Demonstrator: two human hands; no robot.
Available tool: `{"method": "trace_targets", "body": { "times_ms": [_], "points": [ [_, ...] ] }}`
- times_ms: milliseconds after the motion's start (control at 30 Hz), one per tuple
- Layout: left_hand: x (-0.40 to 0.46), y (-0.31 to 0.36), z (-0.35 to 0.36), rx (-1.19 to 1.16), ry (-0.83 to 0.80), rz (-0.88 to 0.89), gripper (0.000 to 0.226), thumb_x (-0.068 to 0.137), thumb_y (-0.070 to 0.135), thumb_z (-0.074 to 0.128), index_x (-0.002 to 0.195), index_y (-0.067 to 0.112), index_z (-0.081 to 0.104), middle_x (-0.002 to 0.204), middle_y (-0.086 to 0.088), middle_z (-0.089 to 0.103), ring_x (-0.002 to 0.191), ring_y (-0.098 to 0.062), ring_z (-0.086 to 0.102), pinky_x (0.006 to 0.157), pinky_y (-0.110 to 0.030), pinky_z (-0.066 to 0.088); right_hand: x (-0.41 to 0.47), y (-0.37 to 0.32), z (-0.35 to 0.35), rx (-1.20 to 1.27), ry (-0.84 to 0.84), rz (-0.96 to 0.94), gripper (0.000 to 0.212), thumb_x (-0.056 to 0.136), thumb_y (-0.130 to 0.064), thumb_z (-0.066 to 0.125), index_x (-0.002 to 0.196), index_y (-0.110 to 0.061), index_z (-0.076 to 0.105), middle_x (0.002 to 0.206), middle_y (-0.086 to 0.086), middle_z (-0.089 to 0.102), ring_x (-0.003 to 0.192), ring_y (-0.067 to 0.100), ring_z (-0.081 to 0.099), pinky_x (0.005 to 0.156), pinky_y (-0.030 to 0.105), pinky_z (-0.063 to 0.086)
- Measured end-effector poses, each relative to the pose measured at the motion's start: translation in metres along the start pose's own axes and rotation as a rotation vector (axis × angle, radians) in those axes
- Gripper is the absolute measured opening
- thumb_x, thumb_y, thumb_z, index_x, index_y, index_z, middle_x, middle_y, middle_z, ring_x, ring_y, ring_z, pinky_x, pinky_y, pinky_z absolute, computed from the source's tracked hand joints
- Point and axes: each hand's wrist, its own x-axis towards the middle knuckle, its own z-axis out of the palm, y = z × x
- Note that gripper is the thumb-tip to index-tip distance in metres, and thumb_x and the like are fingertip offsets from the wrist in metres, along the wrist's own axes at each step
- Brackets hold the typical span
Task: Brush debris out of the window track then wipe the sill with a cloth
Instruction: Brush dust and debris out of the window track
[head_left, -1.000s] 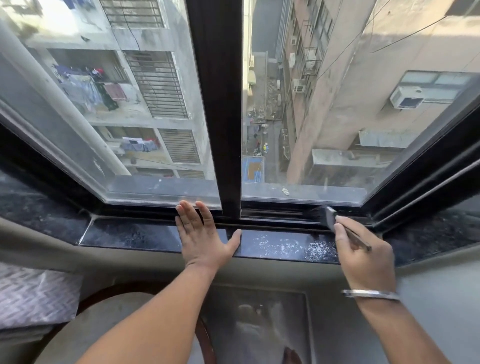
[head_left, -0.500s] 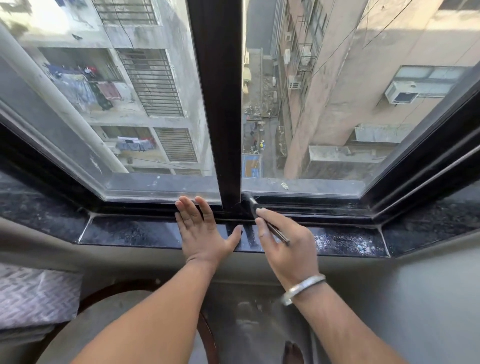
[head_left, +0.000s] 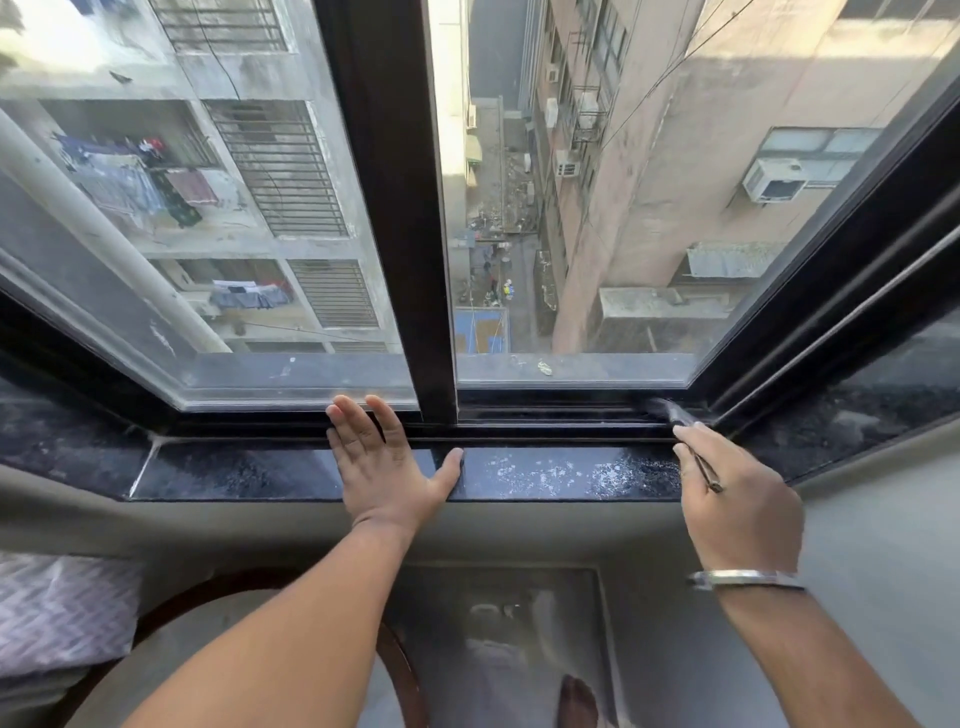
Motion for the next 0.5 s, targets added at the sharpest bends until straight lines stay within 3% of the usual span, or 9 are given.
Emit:
{"method": "trace_targets", "body": {
  "times_ms": [133, 233, 367, 500],
  "points": [
    [0.001, -0.001, 0.002, -0.002, 0.014, 0.006, 0.122, 0.075, 0.080, 0.034, 0.153, 0.004, -0.020, 0.158, -0.037, -0.015, 0.148, -0.046, -0.019, 0.122, -0.058, 0.002, -0.021, -0.030, -0.005, -0.019, 0.064, -0.110, 0.022, 0.090, -0.026, 0.062, 0.109, -0.031, 0.070, 0.115, -0.006, 0.072, 0.096, 0.016, 0.072, 0.066, 0.030, 0.055],
    [0.002, -0.003, 0.005, 0.002, 0.018, 0.010, 0.122, 0.075, 0.081, 0.034, 0.154, 0.004, -0.019, 0.158, -0.036, -0.016, 0.149, -0.046, -0.018, 0.122, -0.058, 0.002, -0.033, -0.063, 0.007, 0.162, 0.014, -0.250, 0.022, 0.090, -0.029, 0.061, 0.110, -0.027, 0.070, 0.114, -0.010, 0.073, 0.102, 0.003, 0.068, 0.077, 0.021, 0.055],
    [0.003, -0.005, 0.007, 0.002, 0.023, 0.012, 0.122, 0.075, 0.081, 0.033, 0.154, 0.004, -0.017, 0.158, -0.036, -0.017, 0.149, -0.045, -0.019, 0.122, -0.058, 0.001, -0.024, -0.082, 0.031, 0.168, -0.165, -0.316, 0.020, 0.088, -0.023, 0.067, 0.108, -0.026, 0.071, 0.112, -0.007, 0.074, 0.094, 0.015, 0.073, 0.068, 0.035, 0.060],
    [0.003, -0.006, 0.009, 0.002, 0.030, 0.023, 0.122, 0.075, 0.082, 0.034, 0.154, 0.004, -0.018, 0.158, -0.034, -0.020, 0.149, -0.046, -0.019, 0.122, -0.057, 0.000, -0.005, -0.048, 0.026, 0.101, -0.139, -0.209, 0.023, 0.084, -0.023, 0.072, 0.107, -0.027, 0.072, 0.105, -0.005, 0.076, 0.084, 0.021, 0.074, 0.064, 0.030, 0.059]
  ]
}}
